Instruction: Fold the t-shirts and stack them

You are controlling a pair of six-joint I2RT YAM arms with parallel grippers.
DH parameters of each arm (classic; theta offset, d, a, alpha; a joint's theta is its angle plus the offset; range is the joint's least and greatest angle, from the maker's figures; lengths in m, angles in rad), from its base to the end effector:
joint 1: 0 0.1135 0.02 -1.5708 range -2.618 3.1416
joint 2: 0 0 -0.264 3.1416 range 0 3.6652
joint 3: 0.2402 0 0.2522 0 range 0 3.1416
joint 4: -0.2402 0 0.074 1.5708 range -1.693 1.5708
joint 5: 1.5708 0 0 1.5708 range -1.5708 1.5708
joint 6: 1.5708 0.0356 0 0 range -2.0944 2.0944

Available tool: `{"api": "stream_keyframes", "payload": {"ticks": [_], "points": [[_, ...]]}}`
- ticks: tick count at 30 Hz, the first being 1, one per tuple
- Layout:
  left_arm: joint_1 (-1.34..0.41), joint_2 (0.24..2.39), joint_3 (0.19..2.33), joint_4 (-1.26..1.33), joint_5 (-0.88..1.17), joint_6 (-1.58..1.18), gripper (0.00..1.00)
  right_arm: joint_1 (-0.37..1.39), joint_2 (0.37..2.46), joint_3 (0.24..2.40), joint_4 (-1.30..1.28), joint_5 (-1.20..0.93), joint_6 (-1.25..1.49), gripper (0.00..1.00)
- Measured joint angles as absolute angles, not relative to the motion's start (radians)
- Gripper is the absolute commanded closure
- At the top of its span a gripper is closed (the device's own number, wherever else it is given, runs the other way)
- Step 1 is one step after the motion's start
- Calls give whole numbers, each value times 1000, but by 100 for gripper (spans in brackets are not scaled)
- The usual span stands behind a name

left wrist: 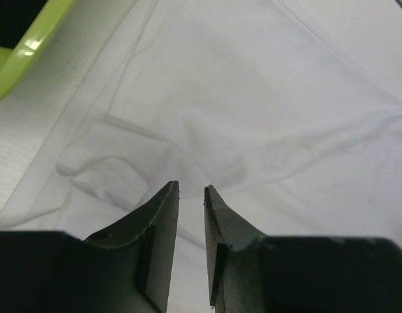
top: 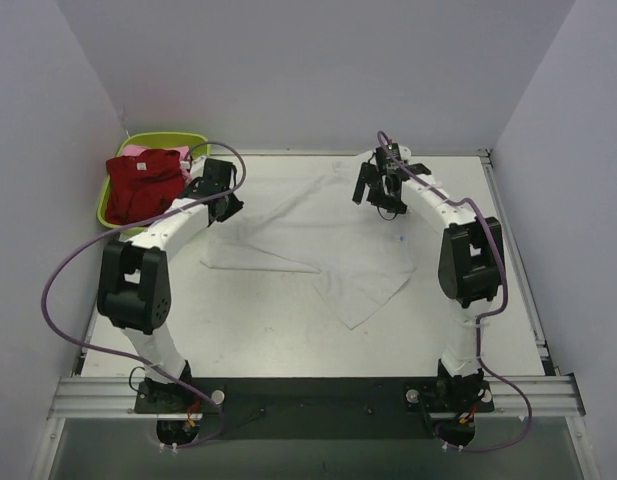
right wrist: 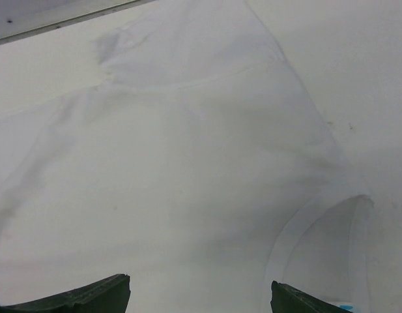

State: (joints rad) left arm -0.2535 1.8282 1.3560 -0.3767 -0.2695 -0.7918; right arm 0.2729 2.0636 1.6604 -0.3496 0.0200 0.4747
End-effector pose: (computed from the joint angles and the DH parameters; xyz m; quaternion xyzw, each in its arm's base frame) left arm 0.3937 -0.0922 0.2295 -0.2923 0.8811 -0.0658 0.3660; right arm 0.4564 0.1270 0.2302 0.0964 0.9124 0.1367 0.3736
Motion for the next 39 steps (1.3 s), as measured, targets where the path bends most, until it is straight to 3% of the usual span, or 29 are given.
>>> {"api": "stream_keyframes", "payload": {"ticks": [7,30,39], "points": [[-262,1691,1238,-382,-319,-794,67,386,1911,1523,-289,48,468,12],[-258,1858,1230,-430,-340,-809,64,395,1911,1433,-271,78,458,12],[-245,1884,1232,-434,-340,-808,67,402,1911,1432,-269,78,458,12]]}}
